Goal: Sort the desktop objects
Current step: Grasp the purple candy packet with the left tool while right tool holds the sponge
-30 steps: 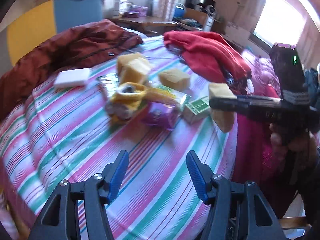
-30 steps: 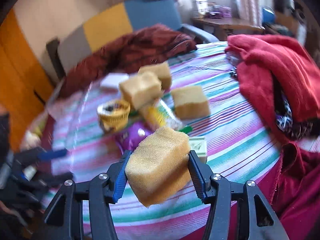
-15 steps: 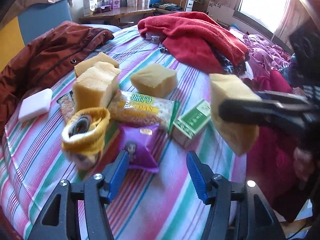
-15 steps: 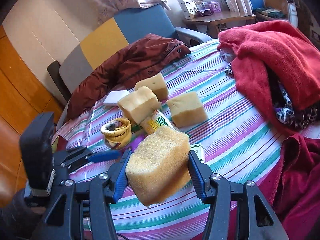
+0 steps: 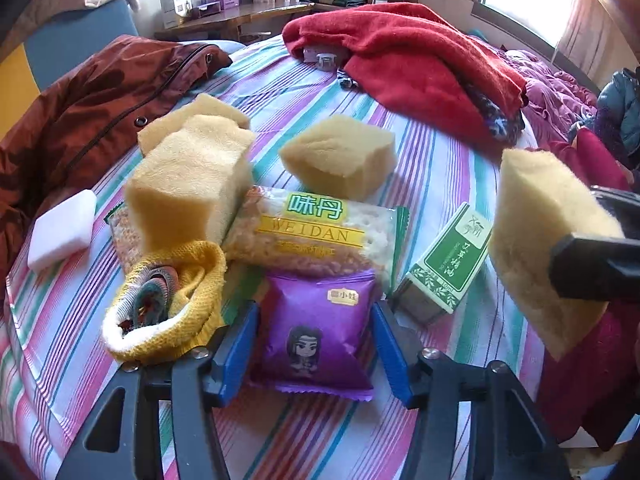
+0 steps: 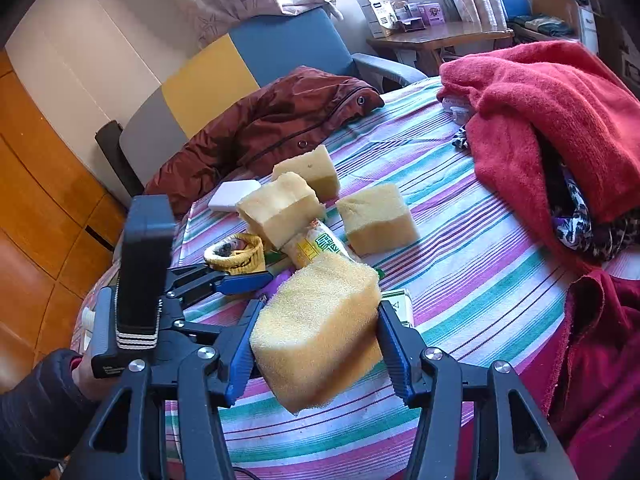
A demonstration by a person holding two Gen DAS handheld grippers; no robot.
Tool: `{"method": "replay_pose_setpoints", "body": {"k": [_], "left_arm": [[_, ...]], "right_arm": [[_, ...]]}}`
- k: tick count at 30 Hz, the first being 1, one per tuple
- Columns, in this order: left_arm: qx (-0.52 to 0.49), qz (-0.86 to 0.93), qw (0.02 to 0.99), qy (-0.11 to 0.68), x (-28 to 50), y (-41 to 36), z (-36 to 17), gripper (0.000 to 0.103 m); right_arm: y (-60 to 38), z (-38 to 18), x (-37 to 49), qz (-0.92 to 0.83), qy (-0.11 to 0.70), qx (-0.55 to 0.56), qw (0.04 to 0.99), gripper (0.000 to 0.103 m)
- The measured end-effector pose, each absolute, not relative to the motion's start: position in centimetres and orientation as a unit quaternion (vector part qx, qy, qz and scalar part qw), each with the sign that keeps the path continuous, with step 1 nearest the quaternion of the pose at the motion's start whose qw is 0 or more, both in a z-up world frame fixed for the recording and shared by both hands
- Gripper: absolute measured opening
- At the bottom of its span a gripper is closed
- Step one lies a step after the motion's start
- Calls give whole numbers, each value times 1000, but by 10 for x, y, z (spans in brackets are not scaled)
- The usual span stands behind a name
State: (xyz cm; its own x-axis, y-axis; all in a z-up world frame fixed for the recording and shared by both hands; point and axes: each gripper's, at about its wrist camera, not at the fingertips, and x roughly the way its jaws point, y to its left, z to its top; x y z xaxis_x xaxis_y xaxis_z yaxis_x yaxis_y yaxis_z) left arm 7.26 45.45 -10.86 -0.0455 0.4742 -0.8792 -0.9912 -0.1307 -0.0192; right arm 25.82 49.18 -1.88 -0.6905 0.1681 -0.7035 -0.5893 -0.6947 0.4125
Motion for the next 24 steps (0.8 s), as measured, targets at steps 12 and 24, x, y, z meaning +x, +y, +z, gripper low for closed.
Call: {"method": "replay_pose_setpoints", "body": {"k": [12, 24], "left_arm": [[-409, 677, 543, 282, 80, 416, -108, 43], [-412, 738, 502, 182, 68, 336, -75, 43]], "right_arm": [[485, -20, 251, 862, 299, -346, 220, 57], [470, -14, 244, 879, 267, -345, 194, 56]]}}
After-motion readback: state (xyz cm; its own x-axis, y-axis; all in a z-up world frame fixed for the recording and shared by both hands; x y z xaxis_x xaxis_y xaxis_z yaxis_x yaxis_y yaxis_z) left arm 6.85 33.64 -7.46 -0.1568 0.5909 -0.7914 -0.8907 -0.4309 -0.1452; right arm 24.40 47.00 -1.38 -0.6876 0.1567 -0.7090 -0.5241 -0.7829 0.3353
